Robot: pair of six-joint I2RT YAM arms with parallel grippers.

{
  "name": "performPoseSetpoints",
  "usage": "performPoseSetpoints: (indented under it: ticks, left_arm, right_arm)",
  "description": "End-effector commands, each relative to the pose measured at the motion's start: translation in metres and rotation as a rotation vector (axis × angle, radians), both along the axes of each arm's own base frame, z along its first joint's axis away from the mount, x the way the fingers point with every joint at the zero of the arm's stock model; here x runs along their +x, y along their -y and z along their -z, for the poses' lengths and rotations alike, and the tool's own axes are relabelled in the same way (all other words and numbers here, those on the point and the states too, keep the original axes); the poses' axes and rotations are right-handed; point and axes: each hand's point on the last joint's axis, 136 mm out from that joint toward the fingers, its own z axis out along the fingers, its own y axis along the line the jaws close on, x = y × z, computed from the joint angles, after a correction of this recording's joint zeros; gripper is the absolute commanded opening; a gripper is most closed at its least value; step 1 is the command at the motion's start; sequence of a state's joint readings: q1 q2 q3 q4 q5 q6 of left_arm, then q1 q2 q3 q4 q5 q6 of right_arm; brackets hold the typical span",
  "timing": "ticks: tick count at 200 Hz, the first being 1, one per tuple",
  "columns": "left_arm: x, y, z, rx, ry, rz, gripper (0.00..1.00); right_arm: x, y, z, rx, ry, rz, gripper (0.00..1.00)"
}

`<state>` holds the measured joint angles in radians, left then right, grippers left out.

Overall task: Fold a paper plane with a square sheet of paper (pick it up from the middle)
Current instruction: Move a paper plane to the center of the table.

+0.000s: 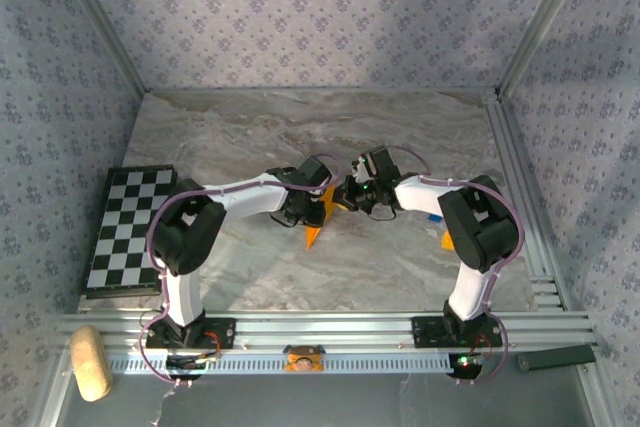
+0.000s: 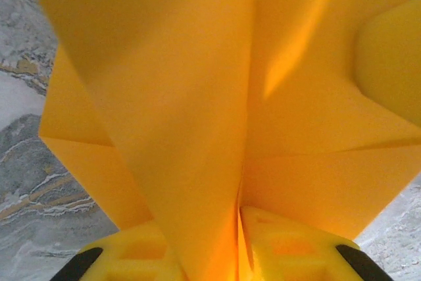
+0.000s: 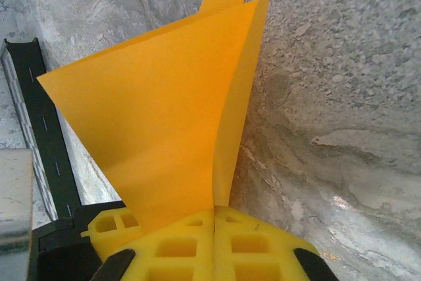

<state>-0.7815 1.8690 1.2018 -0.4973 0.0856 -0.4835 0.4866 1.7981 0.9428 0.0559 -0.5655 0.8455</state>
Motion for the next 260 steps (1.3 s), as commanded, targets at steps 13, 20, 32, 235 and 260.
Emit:
performPoseSetpoints:
  ticks: [13,20,32,235,260]
  left_arm:
    - [0.001,0.009,-0.003,-0.020,-0.006,0.006,0.22]
    - [0.001,0.009,-0.003,-0.023,-0.008,0.007,0.22]
    - [0.000,0.010,-0.002,-0.027,-0.013,0.006,0.22]
    - [0.030,-0.028,-0.013,0.193,0.087,-0.214,0.14]
    - [0.030,-0.026,-0.009,0.182,0.069,-0.248,0.15]
  right_arm:
    - [-0.007,0.003,0.006,-0.008,-0.021,-0.017,0.00]
    - [-0.007,0.003,0.006,-0.008,-0.021,-0.017,0.00]
    - [-0.008,0.003,0.007,-0.009,-0.022,-0.018,0.00]
    - [-0.008,0.072,-0.019,-0.118,0.063,0.114,0.29]
    - [-0.009,0.078,-0.021,-0.114,0.067,0.125,0.29]
